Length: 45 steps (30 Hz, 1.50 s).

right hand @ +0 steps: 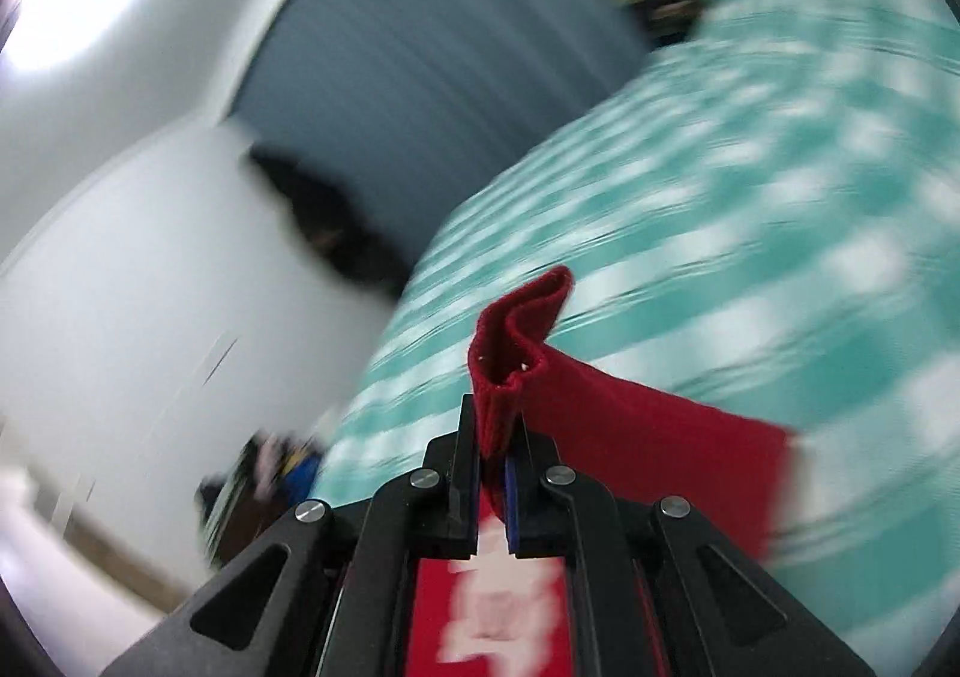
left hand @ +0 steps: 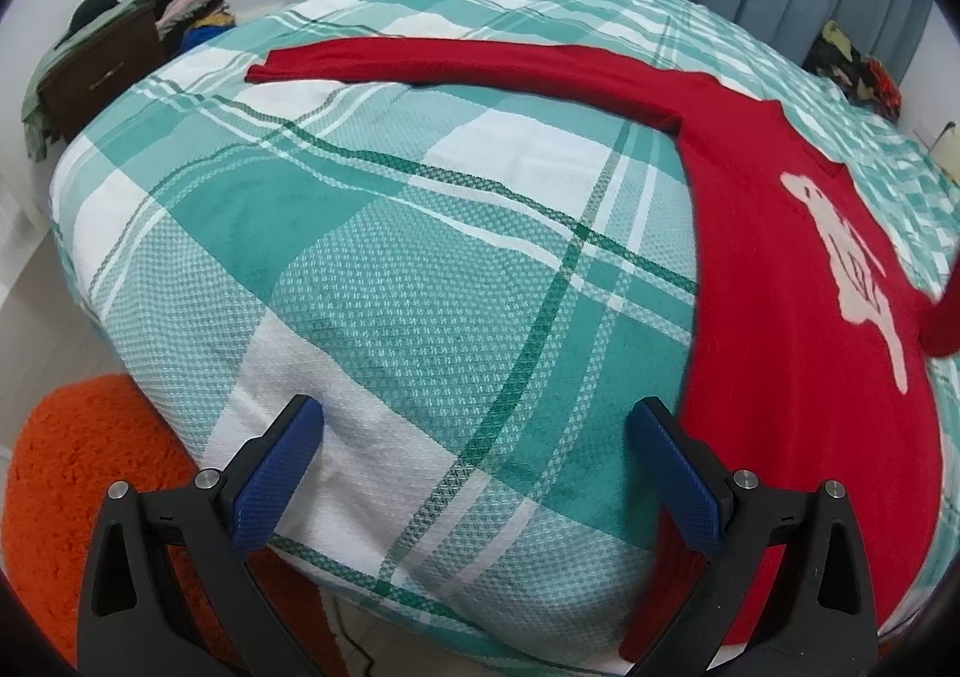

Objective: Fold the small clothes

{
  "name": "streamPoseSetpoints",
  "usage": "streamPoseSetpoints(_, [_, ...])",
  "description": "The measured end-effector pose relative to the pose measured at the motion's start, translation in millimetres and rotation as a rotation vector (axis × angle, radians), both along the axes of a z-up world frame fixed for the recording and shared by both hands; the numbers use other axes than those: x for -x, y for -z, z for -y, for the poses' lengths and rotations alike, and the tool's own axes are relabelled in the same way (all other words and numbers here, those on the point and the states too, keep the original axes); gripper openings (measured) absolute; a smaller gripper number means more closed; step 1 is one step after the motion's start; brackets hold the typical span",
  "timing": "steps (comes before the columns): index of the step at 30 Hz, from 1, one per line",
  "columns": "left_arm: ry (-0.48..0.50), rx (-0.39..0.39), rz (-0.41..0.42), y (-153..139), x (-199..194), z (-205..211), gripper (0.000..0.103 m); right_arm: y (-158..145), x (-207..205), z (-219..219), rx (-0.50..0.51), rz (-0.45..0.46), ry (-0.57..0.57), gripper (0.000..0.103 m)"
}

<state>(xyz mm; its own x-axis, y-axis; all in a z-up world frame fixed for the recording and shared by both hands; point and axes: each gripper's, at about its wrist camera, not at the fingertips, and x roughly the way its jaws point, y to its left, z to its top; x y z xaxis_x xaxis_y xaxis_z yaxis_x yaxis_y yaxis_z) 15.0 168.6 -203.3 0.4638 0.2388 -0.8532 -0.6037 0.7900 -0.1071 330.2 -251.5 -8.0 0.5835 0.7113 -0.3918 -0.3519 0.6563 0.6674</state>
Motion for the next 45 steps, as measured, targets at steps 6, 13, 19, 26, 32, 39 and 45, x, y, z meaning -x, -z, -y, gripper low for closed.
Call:
streamPoseSetpoints(6, [0.013, 0.002, -0.001, 0.9, 1.8, -1.1, 0.102, 29.7, 7.6, -146.1, -0.008, -0.123, -0.381, 0.08])
streamPoseSetpoints(13, [0.0, 0.057, 0.004, 4.3, 4.3, -10.4, 0.102, 68.3, 5.7, -79.2, 0.032, -0.169, -0.182, 0.081])
streamPoseSetpoints(19, [-0.014, 0.044, 0.0, 5.5, 2.9, -8.2, 0.103, 109.1, 6.9, -50.1, 0.739, -0.1, -0.04, 0.081])
streamPoseSetpoints(26, [-0.022, 0.029, 0.003, 6.9, 5.6, -5.3, 0.103, 188.1, 24.4, -64.5, 0.972, -0.045, -0.16, 0.08])
streamPoseSetpoints(32, [-0.023, 0.017, -0.006, 7.3, 5.0, -2.9, 0.103, 212.2, 0.9, -35.9, 1.097, -0.025, 0.072, 0.075])
streamPoseSetpoints(39, [-0.032, 0.016, -0.013, 9.5, 1.4, -4.4, 0.103, 209.4, 5.0, -5.4, 1.051, -0.039, 0.077, 0.079])
streamPoseSetpoints(45, [-0.031, 0.024, -0.01, 9.2, 2.1, -6.5, 0.103, 163.6, 5.9, 12.7, 0.838, -0.006, 0.087, 0.068])
